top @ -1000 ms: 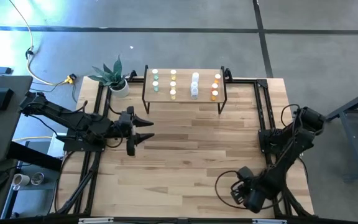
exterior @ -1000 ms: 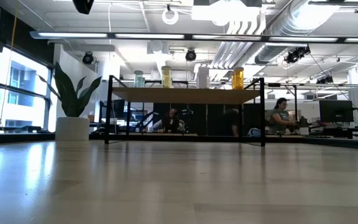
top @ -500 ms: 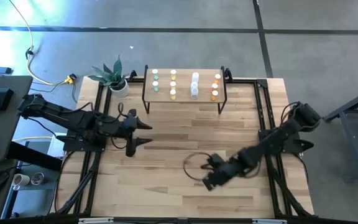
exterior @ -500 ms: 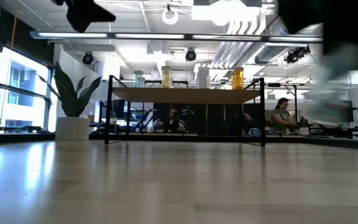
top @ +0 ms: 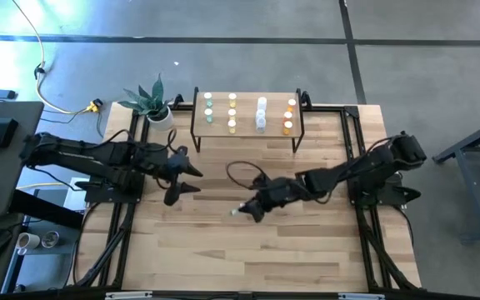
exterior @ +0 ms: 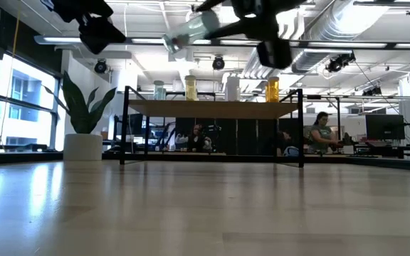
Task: Pick and place medicine bottles onto shelf by color
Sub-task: Put the blue pill bottle aligned with the other blue pill bottle on the shelf
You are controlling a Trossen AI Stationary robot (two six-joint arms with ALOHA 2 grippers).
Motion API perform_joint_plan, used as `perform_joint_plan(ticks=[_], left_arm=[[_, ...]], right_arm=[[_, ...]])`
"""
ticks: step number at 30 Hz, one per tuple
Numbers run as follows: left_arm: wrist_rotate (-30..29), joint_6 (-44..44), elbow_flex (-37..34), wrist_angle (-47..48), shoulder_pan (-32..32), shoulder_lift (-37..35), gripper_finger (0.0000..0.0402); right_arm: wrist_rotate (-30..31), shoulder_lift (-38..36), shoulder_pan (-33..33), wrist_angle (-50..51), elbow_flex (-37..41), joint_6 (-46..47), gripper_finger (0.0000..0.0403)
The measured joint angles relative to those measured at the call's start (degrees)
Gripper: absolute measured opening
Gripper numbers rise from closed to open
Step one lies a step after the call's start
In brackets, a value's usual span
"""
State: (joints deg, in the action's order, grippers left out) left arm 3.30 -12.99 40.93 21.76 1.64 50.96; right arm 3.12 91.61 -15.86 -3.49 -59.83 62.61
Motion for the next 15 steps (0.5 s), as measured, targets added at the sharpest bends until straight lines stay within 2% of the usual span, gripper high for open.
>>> perform_joint_plan(ticks=[8, 15], left_arm=[[6.77, 2.16, 0.00, 0.00, 5.79, 0.00, 0.0241], [13.42, 2.72, 0.00, -0.03, 9.41, 0.00, 0.0241]], right_arm=[[0.01, 0.00, 6.01, 4.50, -8.90, -12.33, 0.0102], [-1.73, 0.00, 10.59, 12.99, -16.07, -18.30, 0.0104]])
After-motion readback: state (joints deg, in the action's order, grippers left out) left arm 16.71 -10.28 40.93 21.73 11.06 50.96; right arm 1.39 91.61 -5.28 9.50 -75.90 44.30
